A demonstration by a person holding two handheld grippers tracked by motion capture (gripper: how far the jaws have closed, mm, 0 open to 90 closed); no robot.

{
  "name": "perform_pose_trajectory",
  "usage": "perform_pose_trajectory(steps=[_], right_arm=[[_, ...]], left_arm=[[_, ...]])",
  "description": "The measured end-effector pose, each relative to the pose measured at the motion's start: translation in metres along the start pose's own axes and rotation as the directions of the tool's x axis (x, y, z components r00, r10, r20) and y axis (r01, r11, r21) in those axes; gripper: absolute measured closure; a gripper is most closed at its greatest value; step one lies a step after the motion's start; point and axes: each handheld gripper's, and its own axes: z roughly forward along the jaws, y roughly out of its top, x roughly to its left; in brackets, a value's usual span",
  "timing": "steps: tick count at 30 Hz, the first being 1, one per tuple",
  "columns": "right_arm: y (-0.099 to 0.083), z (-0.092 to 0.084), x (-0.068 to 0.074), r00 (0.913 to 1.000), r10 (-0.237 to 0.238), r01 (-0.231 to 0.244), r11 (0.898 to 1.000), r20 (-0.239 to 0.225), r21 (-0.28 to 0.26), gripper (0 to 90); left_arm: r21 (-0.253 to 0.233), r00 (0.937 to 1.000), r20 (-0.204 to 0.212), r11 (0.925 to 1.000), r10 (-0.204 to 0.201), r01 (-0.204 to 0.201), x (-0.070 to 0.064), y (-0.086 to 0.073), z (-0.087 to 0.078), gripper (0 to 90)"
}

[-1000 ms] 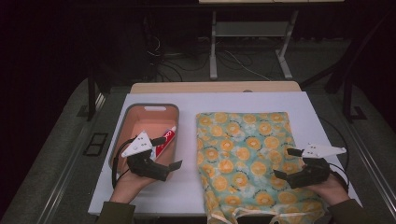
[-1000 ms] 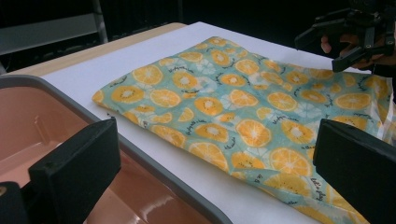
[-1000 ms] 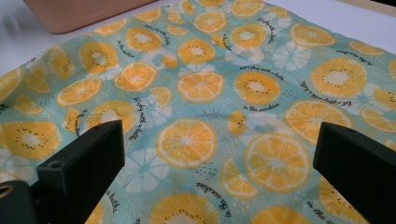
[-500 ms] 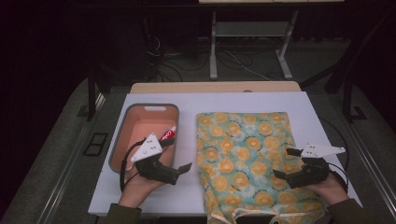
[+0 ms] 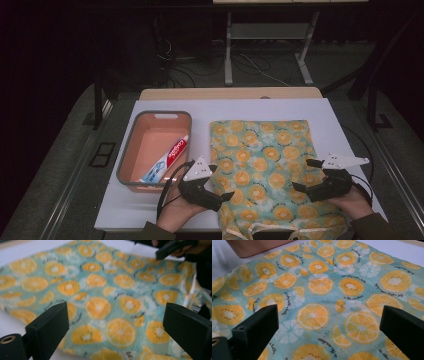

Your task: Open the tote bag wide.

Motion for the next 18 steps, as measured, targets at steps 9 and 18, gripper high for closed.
perform_pose_trajectory(steps=[9, 18], right_arm=[[-0.001, 0.0, 0.0, 1.0, 0.008, -0.008, 1.0, -0.001, -0.004, 1.8], [-0.001, 0.0, 0.001, 1.0, 0.001, -0.001, 1.0, -0.001, 0.0, 1.8]], left_arm=[[0.079, 0.999, -0.012, 0.9959, -0.044, 0.045, -0.004, -0.014, 0.015, 8.6], [0.185, 0.9942, -0.042, 0.9771, -0.099, 0.105, -0.001, -0.028, 0.019, 18.7]])
